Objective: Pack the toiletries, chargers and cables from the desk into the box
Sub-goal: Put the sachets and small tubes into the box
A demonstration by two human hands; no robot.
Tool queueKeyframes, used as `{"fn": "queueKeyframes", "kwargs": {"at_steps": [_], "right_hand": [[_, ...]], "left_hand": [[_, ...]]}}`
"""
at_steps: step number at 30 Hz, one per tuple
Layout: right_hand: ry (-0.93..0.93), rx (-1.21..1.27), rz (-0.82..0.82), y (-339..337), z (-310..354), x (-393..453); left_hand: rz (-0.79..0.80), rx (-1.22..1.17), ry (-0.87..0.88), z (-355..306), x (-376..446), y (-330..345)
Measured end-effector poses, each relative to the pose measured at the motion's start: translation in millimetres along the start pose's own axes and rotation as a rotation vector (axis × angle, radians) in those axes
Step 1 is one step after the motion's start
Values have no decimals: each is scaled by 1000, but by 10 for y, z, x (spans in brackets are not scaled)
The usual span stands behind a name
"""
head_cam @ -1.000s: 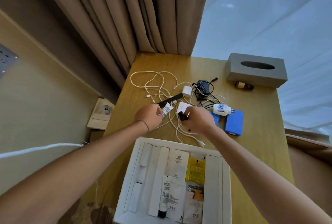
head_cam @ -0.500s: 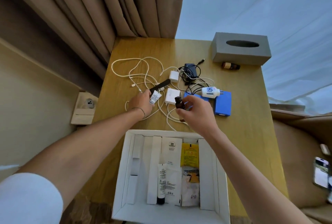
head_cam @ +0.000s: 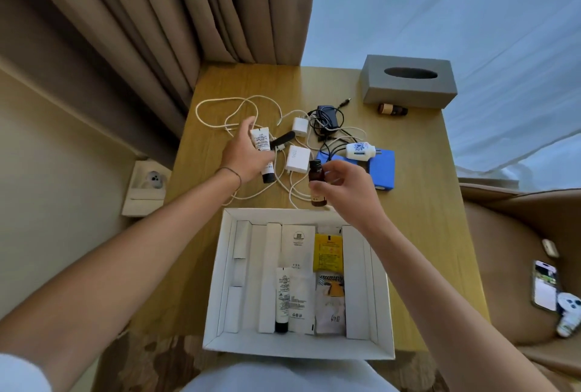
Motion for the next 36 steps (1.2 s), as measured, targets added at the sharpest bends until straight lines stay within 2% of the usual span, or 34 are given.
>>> {"fn": "queueKeyframes", "kwargs": {"at_steps": [3, 6, 9, 13, 18, 25, 30, 33, 36], "right_hand": [[22, 104, 20, -35, 58, -80], [28, 148, 40, -72, 75, -212], [32, 178, 43, -95, 49, -368], [58, 224, 30, -118, -30, -566], [94, 249, 43, -96, -172, -787], [128, 229, 80, -63, -334, -987], [156, 217, 67, -56, -437, -1049], [178, 222, 61, -3, -472, -1056], [202, 234, 92, 108, -498, -1050]], "left_hand": [[-45, -48, 112, -205, -305, -171], [-7, -115, 177, -350, -658, -227], [26, -83, 219, -391, -1039, -174], [149, 32, 290, -262, -1485, 105], [305, 158, 252, 84, -1741, 563], [411, 389, 202, 456, -1819, 956], [422, 557, 236, 548, -1889, 1099], [388, 713, 296, 534, -1893, 1119], [310, 742, 357, 487, -1914, 1000]]}}
Point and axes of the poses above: each hand's wrist, its own x-axis towards the middle knuckle, its own y-axis out of the palm, z = x × y, the point moved 3 cm from there along x, towards the middle knuckle, and after that the axes turned 11 degrees about x, right-handed, at the moved point
